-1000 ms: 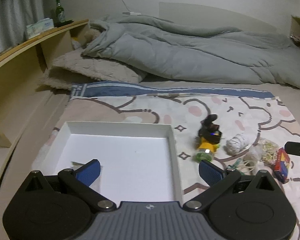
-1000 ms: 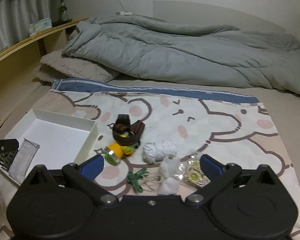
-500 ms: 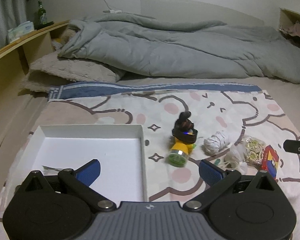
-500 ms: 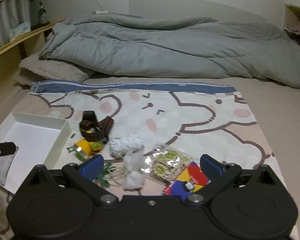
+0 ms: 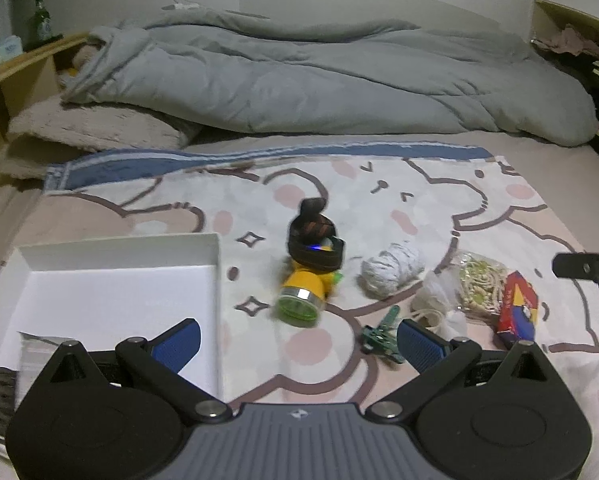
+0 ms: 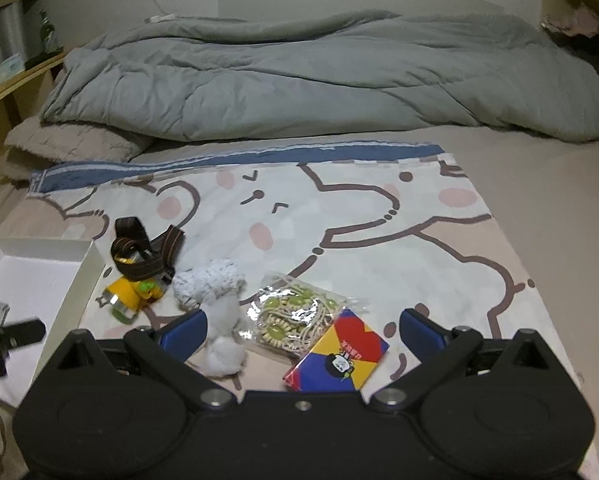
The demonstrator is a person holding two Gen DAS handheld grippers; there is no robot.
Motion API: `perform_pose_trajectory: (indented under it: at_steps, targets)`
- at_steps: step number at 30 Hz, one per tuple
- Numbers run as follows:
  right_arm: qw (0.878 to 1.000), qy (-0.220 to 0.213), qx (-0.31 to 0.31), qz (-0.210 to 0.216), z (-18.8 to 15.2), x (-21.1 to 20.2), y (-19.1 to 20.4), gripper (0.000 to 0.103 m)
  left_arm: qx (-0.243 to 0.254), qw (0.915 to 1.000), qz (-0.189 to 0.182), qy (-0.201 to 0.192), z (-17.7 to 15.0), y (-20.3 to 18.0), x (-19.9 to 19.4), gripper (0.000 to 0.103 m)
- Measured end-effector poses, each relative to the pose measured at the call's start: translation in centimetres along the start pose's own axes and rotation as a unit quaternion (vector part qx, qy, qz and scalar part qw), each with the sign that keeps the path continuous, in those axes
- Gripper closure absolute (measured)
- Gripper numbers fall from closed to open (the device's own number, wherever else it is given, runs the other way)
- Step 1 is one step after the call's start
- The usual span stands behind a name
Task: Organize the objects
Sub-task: 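Grasp the green clothes clip with the left gripper while the right gripper grasps the card box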
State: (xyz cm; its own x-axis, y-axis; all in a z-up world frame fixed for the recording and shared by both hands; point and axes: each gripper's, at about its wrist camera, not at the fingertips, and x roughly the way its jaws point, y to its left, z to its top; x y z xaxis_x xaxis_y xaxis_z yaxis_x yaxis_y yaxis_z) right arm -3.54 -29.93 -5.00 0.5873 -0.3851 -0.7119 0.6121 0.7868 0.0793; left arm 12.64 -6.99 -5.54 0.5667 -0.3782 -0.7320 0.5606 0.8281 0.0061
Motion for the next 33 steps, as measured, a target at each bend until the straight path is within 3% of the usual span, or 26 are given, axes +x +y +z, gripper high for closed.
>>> perform_pose_trajectory:
  at_steps: [5, 10, 16, 22, 29, 33]
  targets:
    - [0.999, 0.014, 0.048, 0.015, -0.1, 1.6, -1.9, 0.000, -0.015, 0.9998, -0.014, 0.002, -0.7, -0.6, 1.9, 0.000]
    - [0.995, 0.041, 0.091, -0.008, -0.6, 3.8, -3.8, 0.000, 0.003, 0.9998, -0.018, 0.000, -1.4, -1.6, 3.6, 0.000]
    - [0.975, 0.093, 0.202, -0.008, -1.8, 6.7, -6.7, 0.000, 0.058, 0.9965, -0.046, -0.037, -2.2, -3.1, 4.5, 0.002]
    - [0.957, 0.124, 0.263, -0.006, -3.1, 8.4, -7.9, 0.000, 0.067, 0.9923, -0.103, -0.014, -2.7, -3.8, 6.3, 0.019]
    - [0.945, 0.132, 0.297, 0.024, -3.5, 9.5, -8.1, 0.000, 0.059, 0.9913, -0.118, 0.005, -2.9, -3.6, 8.5, 0.036]
    - [0.940, 0.139, 0.312, 0.024, -3.7, 10.3, -8.0, 0.000, 0.052, 0.9902, -0.128, 0.018, -2.8, -3.4, 9.6, 0.040]
